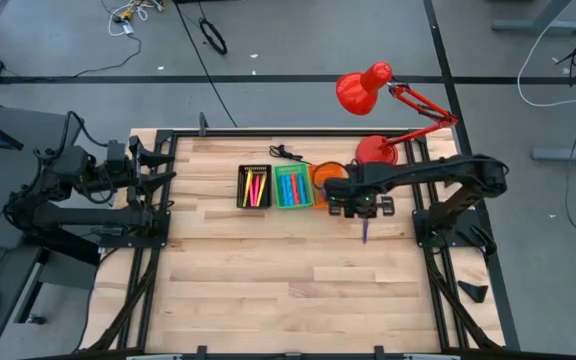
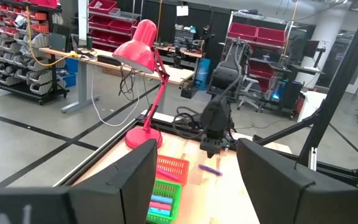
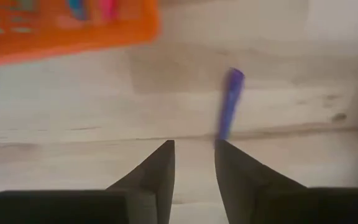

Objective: Pick & Place Markers
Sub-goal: Put the small purple pen into the orange bin

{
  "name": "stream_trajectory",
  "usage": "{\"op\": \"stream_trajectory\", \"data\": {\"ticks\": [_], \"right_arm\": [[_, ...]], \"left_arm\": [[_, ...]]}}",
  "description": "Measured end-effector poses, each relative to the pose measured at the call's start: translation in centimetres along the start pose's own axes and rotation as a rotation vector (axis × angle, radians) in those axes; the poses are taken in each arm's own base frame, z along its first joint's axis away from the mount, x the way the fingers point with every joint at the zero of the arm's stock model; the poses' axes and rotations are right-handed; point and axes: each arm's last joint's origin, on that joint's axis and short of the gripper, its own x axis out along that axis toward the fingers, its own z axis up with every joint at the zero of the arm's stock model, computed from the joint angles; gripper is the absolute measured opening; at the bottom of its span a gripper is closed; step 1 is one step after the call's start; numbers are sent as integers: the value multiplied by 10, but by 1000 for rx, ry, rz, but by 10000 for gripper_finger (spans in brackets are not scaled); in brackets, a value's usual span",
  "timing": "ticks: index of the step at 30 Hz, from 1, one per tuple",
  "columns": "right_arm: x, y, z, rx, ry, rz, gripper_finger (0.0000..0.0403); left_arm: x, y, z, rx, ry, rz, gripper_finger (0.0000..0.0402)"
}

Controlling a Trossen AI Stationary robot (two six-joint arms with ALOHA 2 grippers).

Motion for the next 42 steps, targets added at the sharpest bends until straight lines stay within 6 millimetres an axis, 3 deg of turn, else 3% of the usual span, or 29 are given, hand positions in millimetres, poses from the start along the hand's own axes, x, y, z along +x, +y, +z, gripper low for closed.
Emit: {"op": "stream_trajectory", "data": {"ticks": [15, 20, 32, 42], "right_arm": [[19, -31, -22, 71, 50, 15, 114], [29, -35, -22, 62, 46, -3, 114], [74, -49, -18, 66, 16, 23, 114], [91, -46, -15, 62, -16, 56, 114]], "left_arm": [[0, 0, 0, 0, 0, 1, 229], [0, 0, 0, 0, 0, 0, 229], [0, 0, 0, 0, 0, 0, 229], [0, 0, 0, 0, 0, 1, 229]]}}
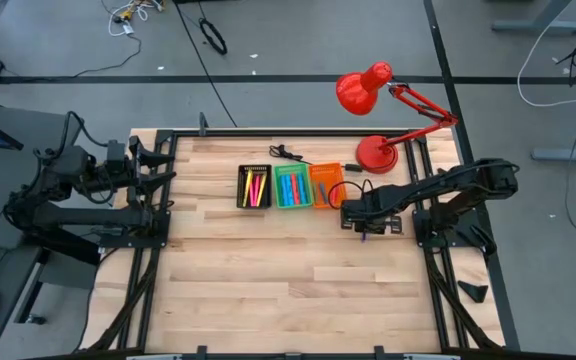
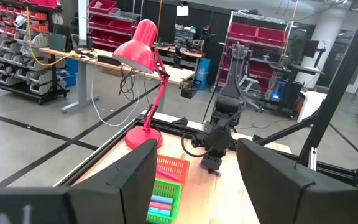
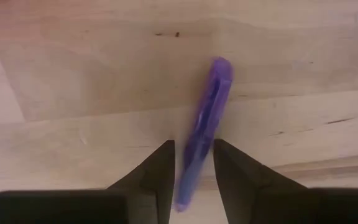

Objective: Pick & Place Markers
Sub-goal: Put the small purple pen into the orange bin

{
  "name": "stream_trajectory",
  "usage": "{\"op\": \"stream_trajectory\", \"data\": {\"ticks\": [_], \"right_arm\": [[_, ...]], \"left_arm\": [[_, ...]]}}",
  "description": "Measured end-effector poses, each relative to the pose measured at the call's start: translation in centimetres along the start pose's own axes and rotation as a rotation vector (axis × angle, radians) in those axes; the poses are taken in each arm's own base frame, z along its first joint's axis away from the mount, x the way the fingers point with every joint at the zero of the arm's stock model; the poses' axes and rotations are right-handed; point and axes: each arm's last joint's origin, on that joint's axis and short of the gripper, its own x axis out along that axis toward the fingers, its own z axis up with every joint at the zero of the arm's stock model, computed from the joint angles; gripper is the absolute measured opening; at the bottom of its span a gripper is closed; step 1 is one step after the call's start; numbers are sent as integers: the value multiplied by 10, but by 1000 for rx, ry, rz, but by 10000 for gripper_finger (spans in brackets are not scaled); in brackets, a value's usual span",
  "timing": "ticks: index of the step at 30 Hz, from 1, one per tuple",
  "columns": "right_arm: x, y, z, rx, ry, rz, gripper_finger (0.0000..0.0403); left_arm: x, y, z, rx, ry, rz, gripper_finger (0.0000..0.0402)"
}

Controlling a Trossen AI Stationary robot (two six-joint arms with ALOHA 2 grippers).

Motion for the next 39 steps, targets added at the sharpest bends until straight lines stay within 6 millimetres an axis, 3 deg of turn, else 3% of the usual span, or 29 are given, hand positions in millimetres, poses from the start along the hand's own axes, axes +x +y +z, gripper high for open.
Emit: {"op": "stream_trajectory", "data": {"ticks": [7, 17, 22, 39], "right_arm": [[2, 1, 1, 0, 0, -11, 108], [3, 0, 1, 10, -1, -14, 18], [-3, 5, 0, -13, -1, -28, 14], [-89, 54, 4, -156, 31, -44, 15]], "left_arm": [[0, 0, 0, 0, 0, -1, 229], [0, 0, 0, 0, 0, 0, 229], [0, 0, 0, 0, 0, 0, 229], [0, 0, 0, 0, 0, 0, 229]]}}
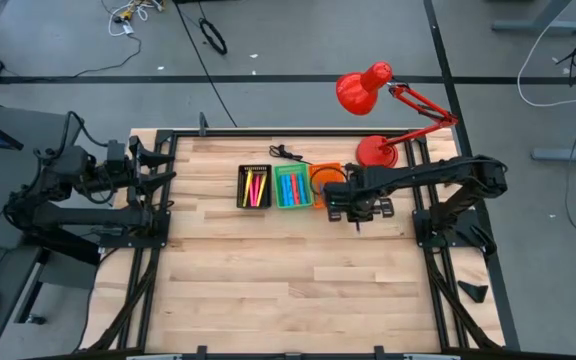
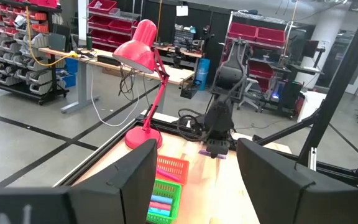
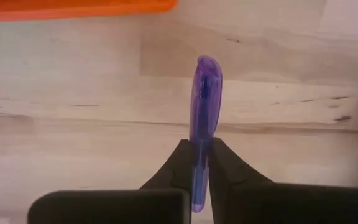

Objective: Pick & Place Markers
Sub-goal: Put the small purple pen into the orange bin

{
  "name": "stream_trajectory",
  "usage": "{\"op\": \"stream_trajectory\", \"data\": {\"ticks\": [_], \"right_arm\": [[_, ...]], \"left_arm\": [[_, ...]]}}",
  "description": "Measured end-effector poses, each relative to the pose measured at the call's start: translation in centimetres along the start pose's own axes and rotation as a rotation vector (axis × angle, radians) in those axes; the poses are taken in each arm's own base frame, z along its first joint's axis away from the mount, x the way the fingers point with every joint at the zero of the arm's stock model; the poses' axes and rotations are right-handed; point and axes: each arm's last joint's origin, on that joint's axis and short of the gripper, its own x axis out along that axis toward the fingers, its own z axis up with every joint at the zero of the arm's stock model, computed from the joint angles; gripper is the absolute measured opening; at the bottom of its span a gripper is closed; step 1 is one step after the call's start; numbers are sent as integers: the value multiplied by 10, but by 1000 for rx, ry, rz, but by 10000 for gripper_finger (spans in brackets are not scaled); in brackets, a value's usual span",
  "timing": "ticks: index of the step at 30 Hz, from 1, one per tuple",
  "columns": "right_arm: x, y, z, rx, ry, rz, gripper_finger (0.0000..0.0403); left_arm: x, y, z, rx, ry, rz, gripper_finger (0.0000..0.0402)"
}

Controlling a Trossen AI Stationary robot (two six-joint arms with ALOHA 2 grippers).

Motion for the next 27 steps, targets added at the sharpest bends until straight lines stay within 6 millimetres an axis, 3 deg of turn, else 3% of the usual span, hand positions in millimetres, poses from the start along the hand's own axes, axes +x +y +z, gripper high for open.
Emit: {"op": "stream_trajectory", "data": {"ticks": [7, 14, 19, 27], "right_arm": [[-20, 25, 11, -37, -3, 23, 15], [-26, 43, 15, -68, -5, 29, 15], [-25, 44, 22, -67, 11, 23, 15], [-19, 45, 52, -72, 17, 9, 15]], "left_arm": [[0, 0, 0, 0, 0, 0, 229], [0, 0, 0, 0, 0, 0, 229], [0, 0, 0, 0, 0, 0, 229], [0, 0, 0, 0, 0, 0, 229]]}}
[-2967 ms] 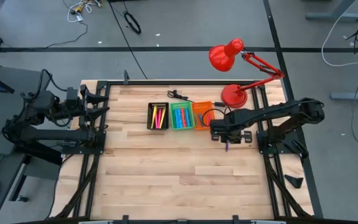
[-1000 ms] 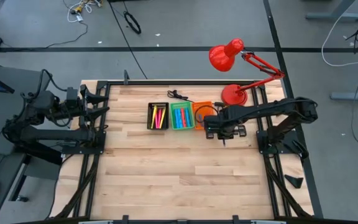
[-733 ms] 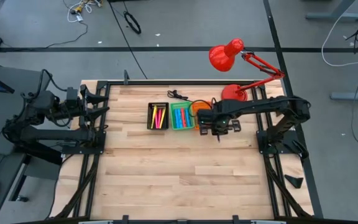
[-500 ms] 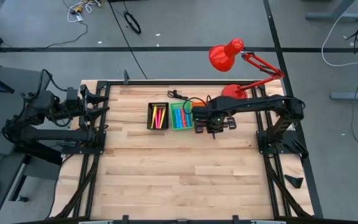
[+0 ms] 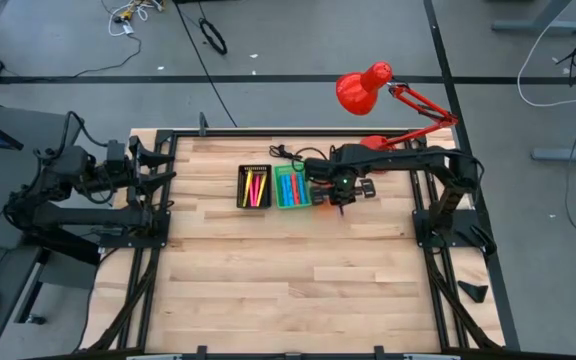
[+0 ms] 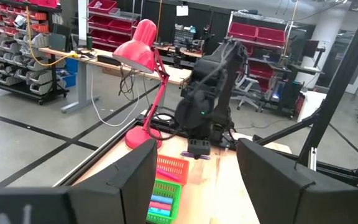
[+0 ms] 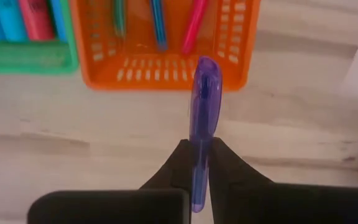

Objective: Pick & Place Markers
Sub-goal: Put the small purple pen into the orange bin

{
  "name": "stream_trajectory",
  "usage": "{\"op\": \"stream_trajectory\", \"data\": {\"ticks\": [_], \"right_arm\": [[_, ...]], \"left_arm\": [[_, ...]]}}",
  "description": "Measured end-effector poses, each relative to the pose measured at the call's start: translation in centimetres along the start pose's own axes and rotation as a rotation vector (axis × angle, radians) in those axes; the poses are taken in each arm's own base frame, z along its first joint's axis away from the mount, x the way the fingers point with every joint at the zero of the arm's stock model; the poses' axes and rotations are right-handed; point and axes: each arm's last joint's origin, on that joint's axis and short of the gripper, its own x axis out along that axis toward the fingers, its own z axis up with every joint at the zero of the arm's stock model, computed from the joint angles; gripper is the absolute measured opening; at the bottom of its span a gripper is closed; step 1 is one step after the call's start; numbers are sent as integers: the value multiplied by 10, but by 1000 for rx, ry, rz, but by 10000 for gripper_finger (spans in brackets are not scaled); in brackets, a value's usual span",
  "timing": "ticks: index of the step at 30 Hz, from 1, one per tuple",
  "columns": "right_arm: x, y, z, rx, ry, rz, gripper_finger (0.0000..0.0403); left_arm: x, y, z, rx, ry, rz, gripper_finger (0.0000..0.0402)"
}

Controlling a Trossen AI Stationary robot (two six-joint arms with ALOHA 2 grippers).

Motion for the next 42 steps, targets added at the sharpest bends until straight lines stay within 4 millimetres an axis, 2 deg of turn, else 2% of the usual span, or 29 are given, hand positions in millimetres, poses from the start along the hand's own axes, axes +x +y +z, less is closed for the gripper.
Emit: {"op": "stream_trajectory", "data": {"ticks": [13, 19, 29, 42], "right_arm": [[3, 7, 66, -29, -18, 17, 15], [7, 5, 89, -27, -25, 12, 15], [8, 4, 94, -26, -55, 3, 16], [40, 23, 95, -63, -97, -27, 16]], "left_arm": [[0, 0, 0, 0, 0, 0, 229], [0, 0, 0, 0, 1, 0, 229], [0, 0, 0, 0, 0, 0, 229], [0, 0, 0, 0, 0, 0, 229]]}}
